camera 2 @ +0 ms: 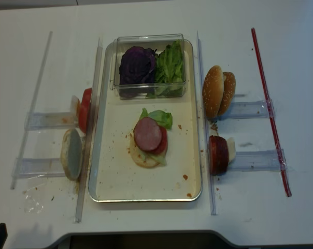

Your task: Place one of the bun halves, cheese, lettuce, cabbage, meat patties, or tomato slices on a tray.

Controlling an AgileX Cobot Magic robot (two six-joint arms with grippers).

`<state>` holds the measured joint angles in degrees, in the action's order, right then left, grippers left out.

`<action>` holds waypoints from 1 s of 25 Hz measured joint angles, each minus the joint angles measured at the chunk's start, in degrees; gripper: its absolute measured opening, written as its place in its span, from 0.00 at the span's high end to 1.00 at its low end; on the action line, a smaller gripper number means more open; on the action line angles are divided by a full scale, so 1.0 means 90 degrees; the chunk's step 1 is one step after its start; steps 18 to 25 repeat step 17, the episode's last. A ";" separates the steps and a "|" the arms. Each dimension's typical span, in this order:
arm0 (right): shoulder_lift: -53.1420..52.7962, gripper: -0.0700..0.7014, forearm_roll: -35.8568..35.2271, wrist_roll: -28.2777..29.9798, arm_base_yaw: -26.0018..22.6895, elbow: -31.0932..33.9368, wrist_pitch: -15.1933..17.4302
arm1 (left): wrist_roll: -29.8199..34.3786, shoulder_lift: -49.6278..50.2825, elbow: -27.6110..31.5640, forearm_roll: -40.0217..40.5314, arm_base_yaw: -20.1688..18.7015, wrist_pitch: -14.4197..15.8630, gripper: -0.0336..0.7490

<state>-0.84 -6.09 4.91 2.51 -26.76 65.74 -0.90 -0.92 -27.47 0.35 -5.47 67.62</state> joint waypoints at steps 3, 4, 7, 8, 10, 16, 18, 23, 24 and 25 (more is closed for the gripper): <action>0.0000 0.85 0.0000 -0.0011 0.0000 0.0000 0.0000 | 0.0000 0.0000 0.0000 0.0000 0.0000 0.0000 0.67; 0.0000 0.85 0.0000 -0.0011 0.0000 0.0000 0.0000 | 0.0000 0.0000 0.0000 0.0000 0.0000 0.0000 0.67; 0.0000 0.85 0.0000 -0.0011 0.0000 0.0000 0.0000 | 0.0000 0.0000 0.0000 0.0000 0.0000 0.0000 0.67; 0.0000 0.85 0.0000 -0.0011 0.0000 0.0000 0.0000 | 0.0000 0.0000 0.0000 0.0000 0.0000 0.0000 0.67; 0.0000 0.85 0.0000 -0.0011 0.0000 0.0000 0.0000 | 0.0000 0.0000 0.0000 0.0000 0.0000 0.0000 0.67; 0.0000 0.85 0.0000 0.0017 0.0000 0.0000 0.0000 | 0.0000 0.0000 0.0000 0.0000 0.0000 0.0000 0.67; 0.0000 0.85 0.0000 0.0017 0.0000 0.0000 0.0000 | 0.0000 0.0000 0.0000 0.0000 0.0000 0.0000 0.67; 0.0000 0.85 0.0000 0.0017 0.0000 0.0000 0.0000 | 0.0000 0.0000 0.0000 0.0000 0.0000 0.0000 0.67; 0.0000 0.85 0.0000 0.0017 0.0000 0.0000 0.0000 | 0.0000 0.0000 0.0000 0.0000 0.0000 0.0000 0.67; 0.0000 0.85 0.0000 0.0017 0.0000 0.0000 0.0000 | 0.0000 0.0000 0.0000 0.0000 0.0000 0.0000 0.67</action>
